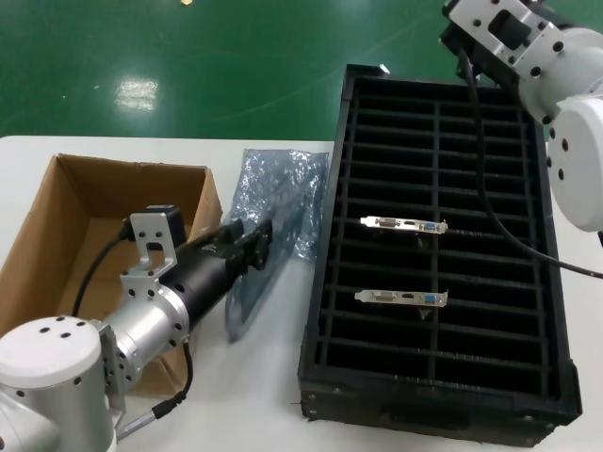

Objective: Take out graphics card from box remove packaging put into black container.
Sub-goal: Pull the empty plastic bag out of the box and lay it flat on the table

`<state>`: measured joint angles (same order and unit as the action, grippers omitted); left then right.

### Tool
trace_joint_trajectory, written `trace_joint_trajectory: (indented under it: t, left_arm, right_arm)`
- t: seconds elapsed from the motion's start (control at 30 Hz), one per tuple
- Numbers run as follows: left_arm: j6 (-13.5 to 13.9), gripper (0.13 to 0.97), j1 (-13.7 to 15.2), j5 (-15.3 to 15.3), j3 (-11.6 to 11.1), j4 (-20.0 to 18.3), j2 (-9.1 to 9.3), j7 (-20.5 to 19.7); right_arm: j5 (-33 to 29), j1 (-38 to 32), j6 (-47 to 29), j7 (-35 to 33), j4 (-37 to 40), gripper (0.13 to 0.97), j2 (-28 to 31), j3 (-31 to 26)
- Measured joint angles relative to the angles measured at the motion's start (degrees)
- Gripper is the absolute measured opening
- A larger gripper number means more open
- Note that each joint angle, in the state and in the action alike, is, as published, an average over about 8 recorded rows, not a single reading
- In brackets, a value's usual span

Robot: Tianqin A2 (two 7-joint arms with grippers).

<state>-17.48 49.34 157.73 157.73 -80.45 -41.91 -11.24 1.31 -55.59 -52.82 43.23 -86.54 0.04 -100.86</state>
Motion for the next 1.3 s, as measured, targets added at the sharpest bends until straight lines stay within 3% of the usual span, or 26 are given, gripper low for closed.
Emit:
trace_joint_trajectory:
  t: [0.33, 0.43, 0.57, 0.67, 0.77, 0.87, 1.03, 1.3]
  left_arm:
    - [-4.09, 0.45, 0.15, 0.0, -0.19, -2.98, -1.77, 2.36]
    - [-6.25, 0.45, -0.65, -0.28, -1.45, -4.89, -2.57, 3.87]
    - [-9.65, 0.532, -3.76, -3.1, -6.2, -8.52, -3.25, 6.44]
    - [-12.12, 0.613, -7.74, -8.44, -12.34, -12.3, -3.06, 8.14]
    - [-13.74, 0.667, -11.91, -14.73, -19.08, -16.16, -2.19, 9.68]
    - [-14.07, 0.73, -14.81, -18.73, -23.9, -18.54, -1.16, 11.11]
    - [-13.08, 0.833, -16.61, -20.7, -26.61, -18.97, 0.0, 11.8]
    - [-10.44, 0.92, -19.48, -23.97, -30.02, -18.34, 2.15, 11.47]
  right_arm:
    - [-0.18, -0.83, -0.29, 0.62, 0.07, 0.193, -0.01, -0.7]
    - [-0.18, -1.16, -0.29, 0.71, 0.32, 0.231, -0.01, -0.93]
    - [-0.07, -1.71, -0.11, 0.7, 0.8, 0.268, -0.01, -1.06]
    - [0.06, -2.31, 0.34, 0.74, 1.34, 0.268, -0.01, -1.1]
    - [0.26, -3.16, 1.05, 0.85, 2.07, 0.331, -0.01, -1.24]
    - [0.72, -3.85, 1.87, 0.86, 2.79, 0.393, 0.04, -1.42]
    - [3.48, -2.71, 3.5, -0.24, 2.93, 0.489, 0.48, -1.25]
    - [12.39, 2.71, 7.88, -4.12, 2.05, 0.674, 1.99, -0.29]
